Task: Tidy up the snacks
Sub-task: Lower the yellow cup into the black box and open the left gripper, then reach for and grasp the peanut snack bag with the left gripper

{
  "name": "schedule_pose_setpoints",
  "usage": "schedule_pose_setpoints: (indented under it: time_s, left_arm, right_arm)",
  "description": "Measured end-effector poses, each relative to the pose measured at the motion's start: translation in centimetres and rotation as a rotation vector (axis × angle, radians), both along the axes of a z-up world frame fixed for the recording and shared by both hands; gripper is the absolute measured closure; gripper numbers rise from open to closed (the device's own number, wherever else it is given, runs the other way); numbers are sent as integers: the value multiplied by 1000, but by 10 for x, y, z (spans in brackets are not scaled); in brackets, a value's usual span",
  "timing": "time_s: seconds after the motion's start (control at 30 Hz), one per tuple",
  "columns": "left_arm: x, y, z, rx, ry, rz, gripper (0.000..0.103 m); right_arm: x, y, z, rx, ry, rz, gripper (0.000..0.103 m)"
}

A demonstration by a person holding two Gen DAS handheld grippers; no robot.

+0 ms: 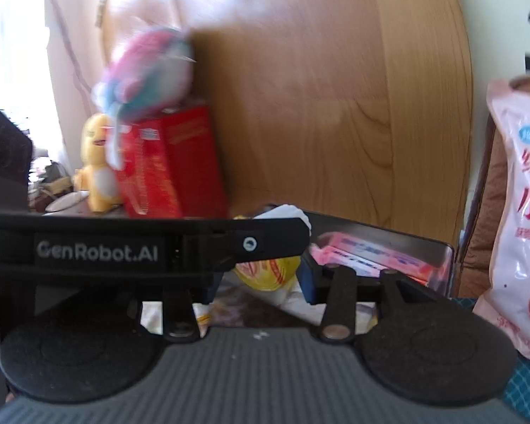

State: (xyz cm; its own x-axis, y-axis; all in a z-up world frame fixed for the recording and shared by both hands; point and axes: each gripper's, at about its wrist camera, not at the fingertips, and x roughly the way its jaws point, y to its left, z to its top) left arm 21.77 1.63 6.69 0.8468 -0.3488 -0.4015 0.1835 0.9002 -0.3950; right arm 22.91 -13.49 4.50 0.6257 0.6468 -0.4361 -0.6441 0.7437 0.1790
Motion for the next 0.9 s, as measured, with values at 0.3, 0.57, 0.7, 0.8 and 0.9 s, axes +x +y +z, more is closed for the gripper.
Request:
schedule_pose_setpoints:
  time_s: [0.3,0.57,0.7,0.8,0.9]
  left_arm:
    - [-48,54,2,-85,-68,90,30]
    - [-108,100,-26,-197,41,184,30]
    - [-113,88,-44,-141,77,186,30]
    - [-109,82,-53,-106,81,195,30]
    - [-109,82,-61,-83,75,207,30]
  right_arm:
    - [-25,-28,1,54,-40,-98,42]
    - [-75,-78,-27,178,71,-138,42]
    - [-88,-77,-46,199,135,-145,43]
    - [-93,-74,-52,184,139,-160,43]
    - [-90,-73,-51,141,97,-215,42]
